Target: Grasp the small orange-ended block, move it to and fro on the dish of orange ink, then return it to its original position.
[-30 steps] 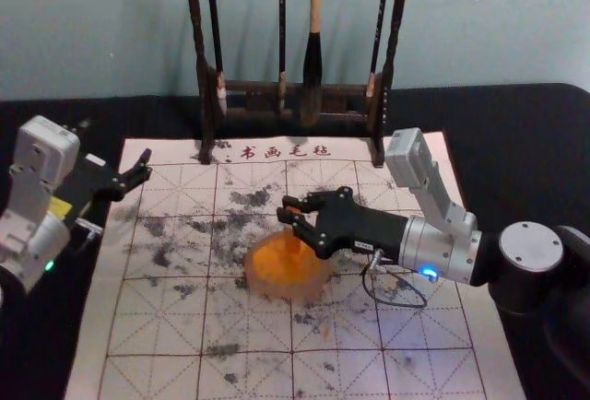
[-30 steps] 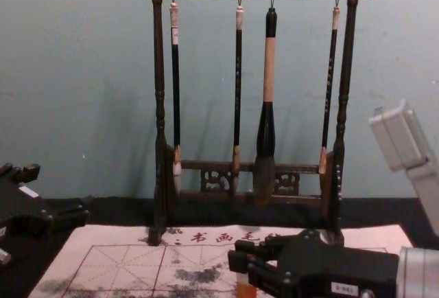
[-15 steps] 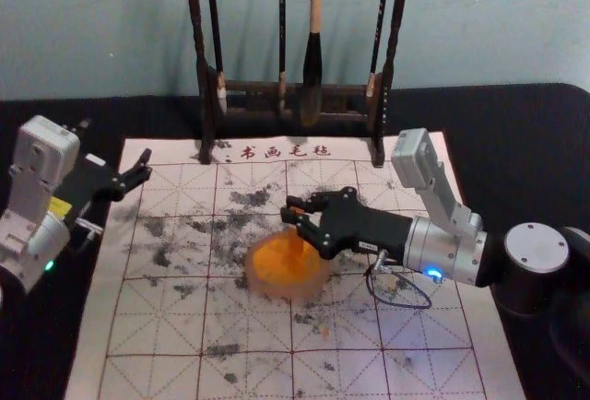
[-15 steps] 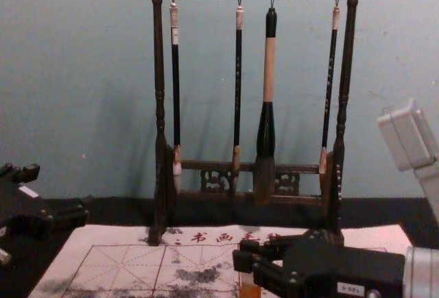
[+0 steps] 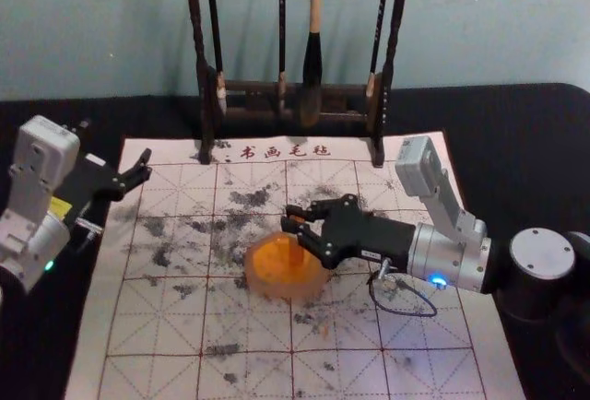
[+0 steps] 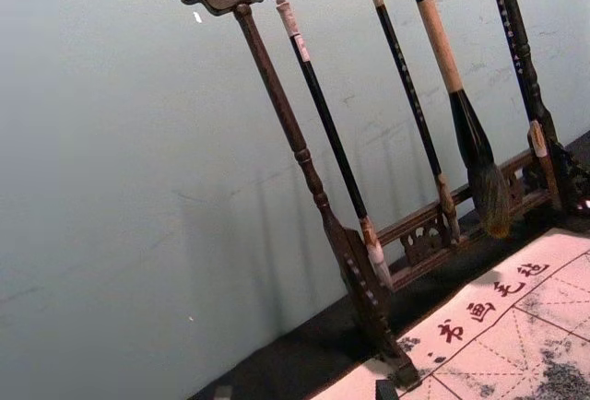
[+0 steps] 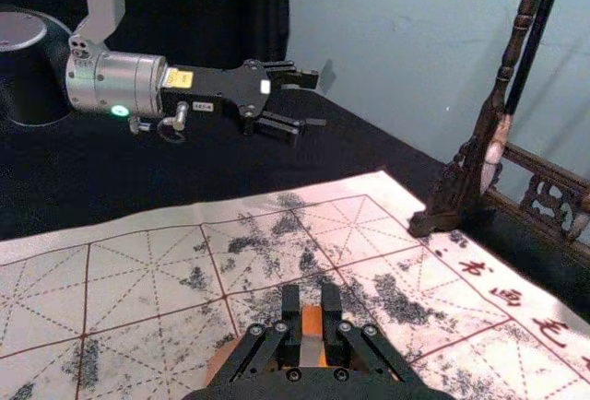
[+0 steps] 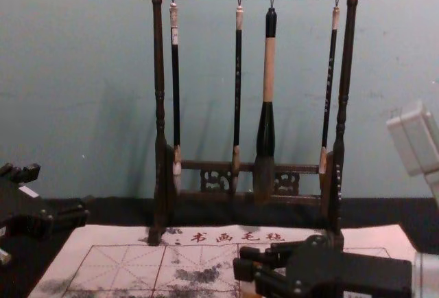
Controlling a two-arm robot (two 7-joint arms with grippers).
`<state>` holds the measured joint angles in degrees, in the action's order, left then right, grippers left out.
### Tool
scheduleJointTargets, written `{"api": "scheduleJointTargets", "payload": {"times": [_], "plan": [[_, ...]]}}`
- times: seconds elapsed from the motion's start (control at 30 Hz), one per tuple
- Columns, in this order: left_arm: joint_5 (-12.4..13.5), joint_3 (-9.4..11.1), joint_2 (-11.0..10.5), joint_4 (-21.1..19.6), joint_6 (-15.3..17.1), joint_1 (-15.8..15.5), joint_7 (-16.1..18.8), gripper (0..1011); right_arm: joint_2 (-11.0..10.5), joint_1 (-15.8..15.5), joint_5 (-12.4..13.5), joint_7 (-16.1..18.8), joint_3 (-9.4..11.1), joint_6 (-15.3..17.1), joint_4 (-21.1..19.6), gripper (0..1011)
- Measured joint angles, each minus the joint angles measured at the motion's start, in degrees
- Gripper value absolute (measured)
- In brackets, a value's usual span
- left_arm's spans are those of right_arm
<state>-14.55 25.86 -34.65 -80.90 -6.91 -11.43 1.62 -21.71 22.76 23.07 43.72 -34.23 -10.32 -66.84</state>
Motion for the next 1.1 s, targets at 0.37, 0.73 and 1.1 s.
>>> {"api": "scheduleJointTargets", "payload": {"times": [0.37, 0.73, 1.1], "plan": [[0.0, 0.0, 0.0, 0.0, 0.0, 0.0, 0.0, 1001, -0.35, -0.71, 0.17, 0.27, -0.5, 0.16, -1.13, 136], [0.0, 0.0, 0.0, 0.0, 0.0, 0.0, 0.0, 1001, 0.33, -0.59, 0.32, 0.35, -1.27, 0.35, -0.96, 136], [0.0, 0.0, 0.0, 0.0, 0.0, 0.0, 0.0, 1001, 2.14, 0.44, 0.14, -0.15, -1.85, 0.39, 0.41, 136]]}}
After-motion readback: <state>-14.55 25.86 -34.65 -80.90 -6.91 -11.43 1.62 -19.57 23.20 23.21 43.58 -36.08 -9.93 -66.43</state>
